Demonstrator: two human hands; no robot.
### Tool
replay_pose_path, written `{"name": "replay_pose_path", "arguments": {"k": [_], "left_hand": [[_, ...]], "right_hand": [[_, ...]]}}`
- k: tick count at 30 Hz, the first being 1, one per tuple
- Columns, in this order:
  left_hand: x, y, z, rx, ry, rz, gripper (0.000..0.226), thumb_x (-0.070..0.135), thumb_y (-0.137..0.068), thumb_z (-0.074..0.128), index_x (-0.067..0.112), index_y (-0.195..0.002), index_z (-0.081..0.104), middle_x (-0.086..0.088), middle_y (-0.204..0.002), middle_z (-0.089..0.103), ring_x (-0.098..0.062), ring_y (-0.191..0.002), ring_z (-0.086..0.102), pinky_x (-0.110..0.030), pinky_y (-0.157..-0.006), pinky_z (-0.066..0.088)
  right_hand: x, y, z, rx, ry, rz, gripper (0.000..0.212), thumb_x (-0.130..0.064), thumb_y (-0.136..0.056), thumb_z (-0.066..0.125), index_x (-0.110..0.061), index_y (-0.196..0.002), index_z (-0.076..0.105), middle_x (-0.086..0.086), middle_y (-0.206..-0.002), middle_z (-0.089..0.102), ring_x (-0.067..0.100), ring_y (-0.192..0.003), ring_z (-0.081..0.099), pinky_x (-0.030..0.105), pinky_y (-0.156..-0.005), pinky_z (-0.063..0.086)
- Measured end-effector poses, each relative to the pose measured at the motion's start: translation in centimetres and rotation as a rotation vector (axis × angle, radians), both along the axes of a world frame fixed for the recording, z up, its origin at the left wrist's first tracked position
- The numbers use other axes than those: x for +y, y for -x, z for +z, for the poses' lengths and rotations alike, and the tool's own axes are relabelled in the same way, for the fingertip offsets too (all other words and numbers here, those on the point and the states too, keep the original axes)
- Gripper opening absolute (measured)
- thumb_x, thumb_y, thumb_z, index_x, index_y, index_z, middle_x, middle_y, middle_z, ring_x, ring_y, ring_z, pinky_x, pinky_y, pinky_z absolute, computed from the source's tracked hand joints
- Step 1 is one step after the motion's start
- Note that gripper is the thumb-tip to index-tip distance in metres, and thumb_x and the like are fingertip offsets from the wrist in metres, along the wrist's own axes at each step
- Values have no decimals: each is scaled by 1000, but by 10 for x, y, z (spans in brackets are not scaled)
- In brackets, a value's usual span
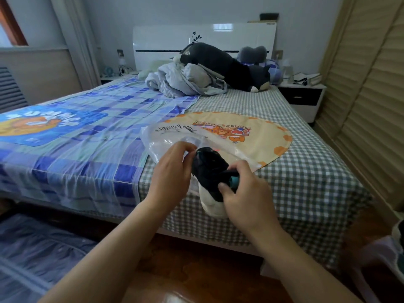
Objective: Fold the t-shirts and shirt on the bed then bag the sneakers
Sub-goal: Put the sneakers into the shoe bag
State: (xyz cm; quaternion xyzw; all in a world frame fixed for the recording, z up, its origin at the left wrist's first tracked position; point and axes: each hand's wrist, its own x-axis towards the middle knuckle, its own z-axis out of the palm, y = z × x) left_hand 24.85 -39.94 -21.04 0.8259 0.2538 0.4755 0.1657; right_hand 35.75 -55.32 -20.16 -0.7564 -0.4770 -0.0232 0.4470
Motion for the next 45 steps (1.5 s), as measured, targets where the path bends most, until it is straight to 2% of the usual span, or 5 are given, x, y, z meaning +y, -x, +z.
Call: {"name": "replay_pose_path", "arguments": {"k": [9,15,24,37,45], "left_hand": [[7,29,-11,168,-253,304,7,17,-99,60,14,-105,59,-5,-102,62,-29,-90,57,-38,-68,41],[3,22,-41,565,-49,320,80,35,-92,63,31,-159,22,-11,-160,20,-38,-145,25,-53,-109,42],[20,25,-45,187,100,193,76,-16,-79,57,25,-142,50,-1,-129,29,-22,-111,44,-35,-78,51],[26,16,-31,-46,692,343,56,37,-93,65,34,-143,39,6,-128,37,-17,-101,55,-40,-86,50],[34,18,-32,-149,769,213,66,8,-94,54,46,-147,39,2,-118,67,-8,-63,66,-21,-52,47]], "right_hand": [[52,-26,-1,-17,-10,-129,38,-24,-93,69,-22,-123,45,8,-121,65,31,-109,62,41,-82,53],[65,-35,-18,72,-111,-102,68,-16,-88,77,-20,-142,36,4,-136,60,24,-125,58,37,-97,53],[77,-62,-30,-364,-199,-434,63,-43,-77,81,-9,-121,54,13,-126,52,30,-119,44,46,-96,44],[99,-110,-36,135,87,-72,93,-35,-76,86,-31,-153,35,-7,-128,45,17,-133,41,40,-115,36],[114,-107,-37,182,61,-88,107,-44,-70,89,-36,-156,26,-8,-150,24,16,-144,29,36,-118,31]]}}
